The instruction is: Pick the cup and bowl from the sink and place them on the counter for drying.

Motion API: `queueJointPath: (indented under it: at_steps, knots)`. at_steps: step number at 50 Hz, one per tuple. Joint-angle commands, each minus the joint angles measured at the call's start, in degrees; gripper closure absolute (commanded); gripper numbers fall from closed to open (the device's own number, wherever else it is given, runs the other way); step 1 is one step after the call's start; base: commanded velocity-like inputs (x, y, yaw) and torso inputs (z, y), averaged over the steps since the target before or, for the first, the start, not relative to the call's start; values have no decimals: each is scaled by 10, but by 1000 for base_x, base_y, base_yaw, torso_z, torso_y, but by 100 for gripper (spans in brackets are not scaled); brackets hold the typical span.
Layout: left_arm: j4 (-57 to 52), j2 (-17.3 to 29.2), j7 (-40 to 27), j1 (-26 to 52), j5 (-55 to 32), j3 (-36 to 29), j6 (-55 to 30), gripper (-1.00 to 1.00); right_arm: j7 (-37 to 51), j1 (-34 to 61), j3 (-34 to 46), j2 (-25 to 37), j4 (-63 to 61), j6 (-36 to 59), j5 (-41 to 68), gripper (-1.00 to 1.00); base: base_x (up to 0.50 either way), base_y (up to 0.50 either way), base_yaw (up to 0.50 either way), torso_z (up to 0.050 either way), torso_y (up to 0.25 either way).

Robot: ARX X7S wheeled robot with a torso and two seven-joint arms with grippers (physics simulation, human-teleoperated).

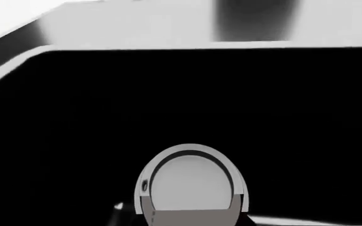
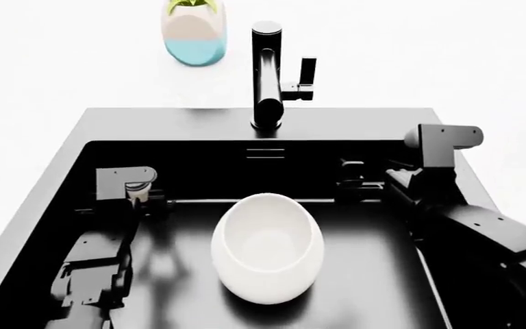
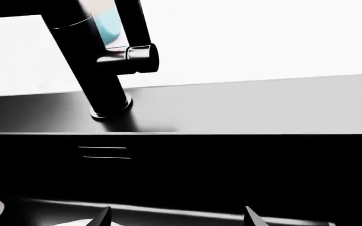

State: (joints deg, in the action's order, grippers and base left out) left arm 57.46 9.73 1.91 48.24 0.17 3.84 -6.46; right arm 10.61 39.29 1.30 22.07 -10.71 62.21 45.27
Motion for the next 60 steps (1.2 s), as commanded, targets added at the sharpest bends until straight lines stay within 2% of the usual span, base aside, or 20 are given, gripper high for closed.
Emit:
queueJointPath:
  at_steps: [1, 8, 14, 18, 24, 29, 31, 35, 36, 41, 45, 52, 53, 60]
  knots:
    - [-322, -9, -2, -125, -30, 9, -239, 100, 0, 4, -1, 2, 2, -2, 3, -100, 0, 0, 5, 0, 0]
    - [-500, -14, -4, -155, -39, -1, -395, 100, 2, -1, -3, 4, -1, -1, 7, -100, 0, 0, 2, -1, 0]
    - [-626, 7, 8, -169, -52, -3, -535, 100, 4, 1, -2, 4, -5, 6, 13, -100, 0, 0, 0, 0, 0]
    - [-706, 23, 5, -135, -56, 2, -636, 100, 8, 17, -3, 8, -1, 39, 30, -100, 0, 0, 4, -11, -8]
    - [-783, 42, 13, -77, -70, 15, -746, 100, 16, 54, 14, 12, 18, 89, 42, -100, 4, 3, 2, -5, -5]
    - [-805, 52, 16, -48, -76, 18, -793, 100, 19, 63, 17, 12, 24, 97, 43, -100, 0, 0, 0, 0, 0]
    - [-815, 70, 11, -26, -71, 14, -821, 100, 21, 63, 18, 13, 25, 102, 45, -100, 0, 0, 0, 0, 0]
    - [-803, 93, -10, -1, -76, 28, -835, 100, 24, 65, 17, 13, 26, 109, 50, -100, 0, 0, 0, 0, 0]
    - [-790, 110, -41, 4, -95, 17, -835, 100, 24, 66, 16, 13, 27, 111, 52, -100, 0, 0, 0, 0, 0]
    - [-760, 178, -229, 44, -335, 56, -835, 100, 27, 80, 25, 11, 41, 128, 55, -100, 0, 0, 0, 0, 0]
    - [-742, 213, -294, 61, -401, 71, -833, 100, 32, 85, 25, 10, 39, 141, 62, -100, 0, 0, 0, 0, 0]
    - [-701, 235, -319, 48, -394, 88, -805, 100, 39, 78, 20, 10, 32, 146, 70, -100, 0, 0, 0, 0, 0]
    - [-691, 249, -315, 43, -386, 77, -794, 100, 40, 76, 20, 9, 31, 146, 71, -100, 0, 0, 0, 0, 0]
    - [-649, 269, -334, 22, -345, 74, -743, 100, 42, 68, 20, 10, 30, 145, 74, -100, 0, 0, 0, 0, 0]
